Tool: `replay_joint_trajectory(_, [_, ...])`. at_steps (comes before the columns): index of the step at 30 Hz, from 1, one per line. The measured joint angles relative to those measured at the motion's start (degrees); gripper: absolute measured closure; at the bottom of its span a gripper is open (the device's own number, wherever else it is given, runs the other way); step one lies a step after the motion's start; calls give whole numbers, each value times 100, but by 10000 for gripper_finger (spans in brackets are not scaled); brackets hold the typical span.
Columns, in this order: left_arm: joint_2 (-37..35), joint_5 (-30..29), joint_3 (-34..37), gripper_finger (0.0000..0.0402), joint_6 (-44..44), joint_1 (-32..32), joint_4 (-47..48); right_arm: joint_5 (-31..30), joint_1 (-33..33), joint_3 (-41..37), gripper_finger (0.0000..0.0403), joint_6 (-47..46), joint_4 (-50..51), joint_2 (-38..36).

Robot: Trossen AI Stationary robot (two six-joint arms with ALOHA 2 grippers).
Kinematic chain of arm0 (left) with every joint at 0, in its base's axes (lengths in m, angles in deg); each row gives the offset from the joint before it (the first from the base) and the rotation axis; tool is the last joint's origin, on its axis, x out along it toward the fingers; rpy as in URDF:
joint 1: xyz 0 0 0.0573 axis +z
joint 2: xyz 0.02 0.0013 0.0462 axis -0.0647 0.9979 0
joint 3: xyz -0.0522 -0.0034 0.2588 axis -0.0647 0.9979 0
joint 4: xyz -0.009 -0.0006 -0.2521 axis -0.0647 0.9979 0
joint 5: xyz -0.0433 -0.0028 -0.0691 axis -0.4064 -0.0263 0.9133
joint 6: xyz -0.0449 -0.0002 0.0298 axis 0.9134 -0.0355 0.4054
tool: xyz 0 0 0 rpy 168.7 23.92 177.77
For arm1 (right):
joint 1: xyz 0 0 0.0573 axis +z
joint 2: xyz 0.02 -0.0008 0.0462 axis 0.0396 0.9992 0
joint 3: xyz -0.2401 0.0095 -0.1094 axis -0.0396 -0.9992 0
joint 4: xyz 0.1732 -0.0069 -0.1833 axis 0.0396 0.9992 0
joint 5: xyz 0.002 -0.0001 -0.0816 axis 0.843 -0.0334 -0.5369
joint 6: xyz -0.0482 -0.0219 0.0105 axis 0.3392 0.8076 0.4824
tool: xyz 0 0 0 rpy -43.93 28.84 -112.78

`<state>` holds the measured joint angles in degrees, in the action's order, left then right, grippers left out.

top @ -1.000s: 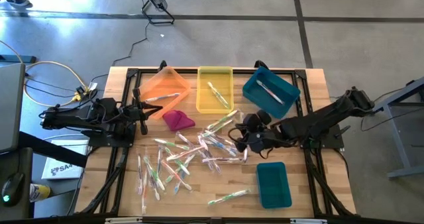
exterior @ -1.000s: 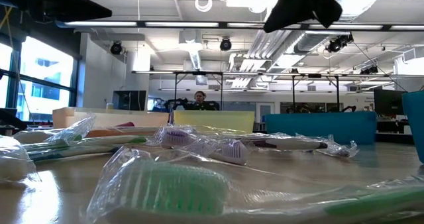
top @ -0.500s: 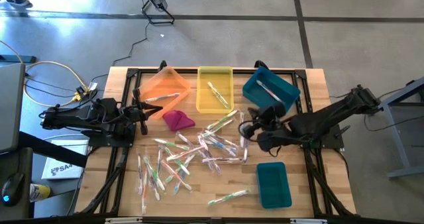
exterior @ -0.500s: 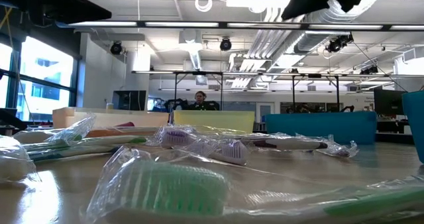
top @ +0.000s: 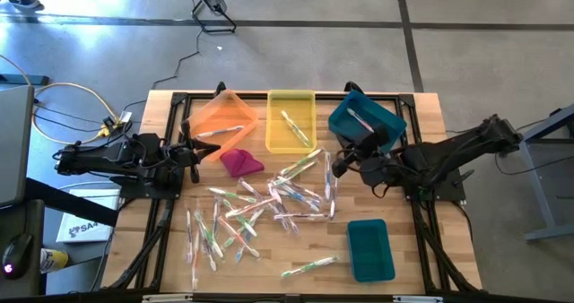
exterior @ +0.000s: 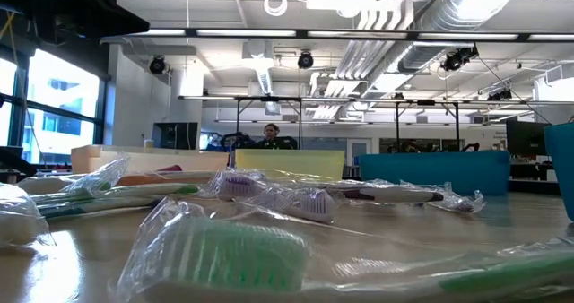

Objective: Pick & Place Toothbrushes
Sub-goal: Put the purple toothbrush into the bottom blue bin

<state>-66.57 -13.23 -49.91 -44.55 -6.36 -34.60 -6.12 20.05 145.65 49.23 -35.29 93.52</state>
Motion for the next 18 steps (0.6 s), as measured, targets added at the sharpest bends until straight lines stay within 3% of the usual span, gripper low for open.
replay_joint_trajectory(15, [0,-59,0,398,150,2,32,388,-273,1,399,0,-9,-82])
replay_joint_trajectory(18, [0,-59,0,398,144,2,60,865,-455,2,399,18,-12,-92])
